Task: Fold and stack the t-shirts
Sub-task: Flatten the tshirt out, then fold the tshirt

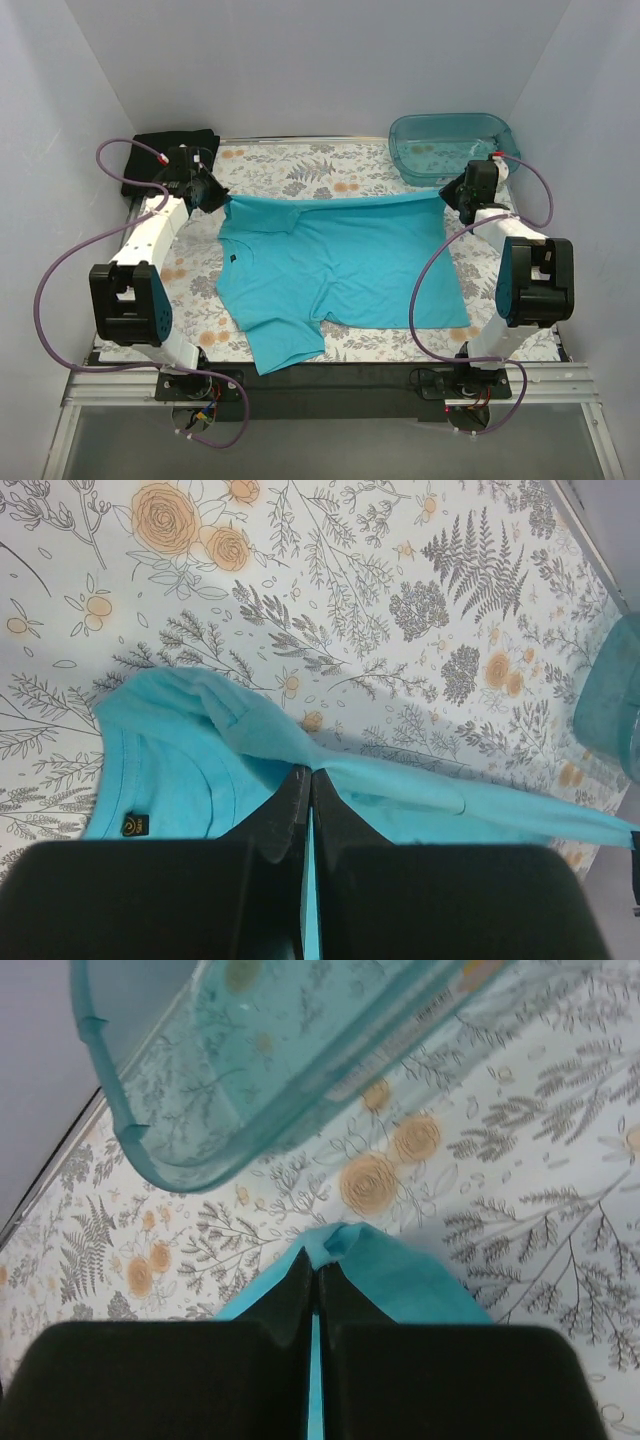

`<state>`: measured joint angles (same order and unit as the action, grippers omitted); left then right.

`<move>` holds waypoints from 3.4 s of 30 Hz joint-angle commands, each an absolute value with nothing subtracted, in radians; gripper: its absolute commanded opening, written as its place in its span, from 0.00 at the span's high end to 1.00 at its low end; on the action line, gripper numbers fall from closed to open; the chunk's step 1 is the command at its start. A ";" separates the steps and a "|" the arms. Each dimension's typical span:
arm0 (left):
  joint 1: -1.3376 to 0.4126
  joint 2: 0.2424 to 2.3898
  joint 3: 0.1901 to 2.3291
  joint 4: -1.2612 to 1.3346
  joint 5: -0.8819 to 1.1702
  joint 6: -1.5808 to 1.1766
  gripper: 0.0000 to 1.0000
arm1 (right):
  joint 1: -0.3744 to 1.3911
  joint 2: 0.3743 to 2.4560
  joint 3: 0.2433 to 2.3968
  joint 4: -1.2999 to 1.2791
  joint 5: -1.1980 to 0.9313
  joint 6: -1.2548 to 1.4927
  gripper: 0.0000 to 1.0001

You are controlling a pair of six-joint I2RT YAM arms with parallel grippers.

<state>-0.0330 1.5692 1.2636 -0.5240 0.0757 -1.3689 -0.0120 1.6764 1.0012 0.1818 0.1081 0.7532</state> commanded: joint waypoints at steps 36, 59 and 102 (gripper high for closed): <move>-0.003 1.591 1.405 -0.721 0.156 -1.382 1.00 | -0.060 1.733 1.258 -0.057 -0.092 0.485 0.99; -0.003 1.508 1.293 -0.756 0.186 -1.385 1.00 | -0.081 1.565 1.103 -0.123 -0.051 0.474 0.99; -0.003 1.509 1.029 -0.627 0.193 -1.382 1.00 | -0.092 1.631 0.946 -0.158 -0.032 0.463 0.99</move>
